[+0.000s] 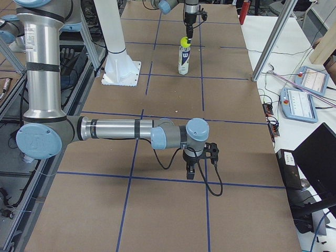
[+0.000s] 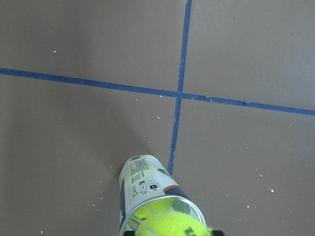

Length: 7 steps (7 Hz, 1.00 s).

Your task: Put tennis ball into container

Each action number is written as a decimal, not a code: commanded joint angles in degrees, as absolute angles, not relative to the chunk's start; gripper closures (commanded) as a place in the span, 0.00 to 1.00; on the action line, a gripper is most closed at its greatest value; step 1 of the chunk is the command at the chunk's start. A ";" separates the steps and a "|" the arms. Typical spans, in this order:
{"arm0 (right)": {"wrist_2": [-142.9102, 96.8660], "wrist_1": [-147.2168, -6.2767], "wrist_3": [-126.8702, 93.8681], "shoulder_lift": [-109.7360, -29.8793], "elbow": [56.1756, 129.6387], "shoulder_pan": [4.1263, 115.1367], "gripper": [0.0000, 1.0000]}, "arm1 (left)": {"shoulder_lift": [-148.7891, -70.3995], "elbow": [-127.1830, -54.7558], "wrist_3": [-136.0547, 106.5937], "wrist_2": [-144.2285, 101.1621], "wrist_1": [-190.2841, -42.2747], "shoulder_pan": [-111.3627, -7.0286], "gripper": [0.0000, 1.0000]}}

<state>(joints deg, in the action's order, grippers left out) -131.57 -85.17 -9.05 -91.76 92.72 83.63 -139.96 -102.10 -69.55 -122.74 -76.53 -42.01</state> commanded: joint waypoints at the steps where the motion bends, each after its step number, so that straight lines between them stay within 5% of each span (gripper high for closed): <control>1: -131.57 -85.17 -9.05 -91.76 92.72 83.67 0.00 | -139.75 -103.44 -69.17 -122.61 -76.55 -42.01 0.00; 4: -131.57 -85.17 -9.05 -91.76 92.72 83.67 0.00 | -133.70 -112.74 -68.91 -122.52 -76.38 -43.06 0.00; 7: -131.57 -85.17 -9.05 -91.76 92.72 83.67 0.00 | -124.41 -113.20 -52.71 -124.70 -76.29 -61.99 0.00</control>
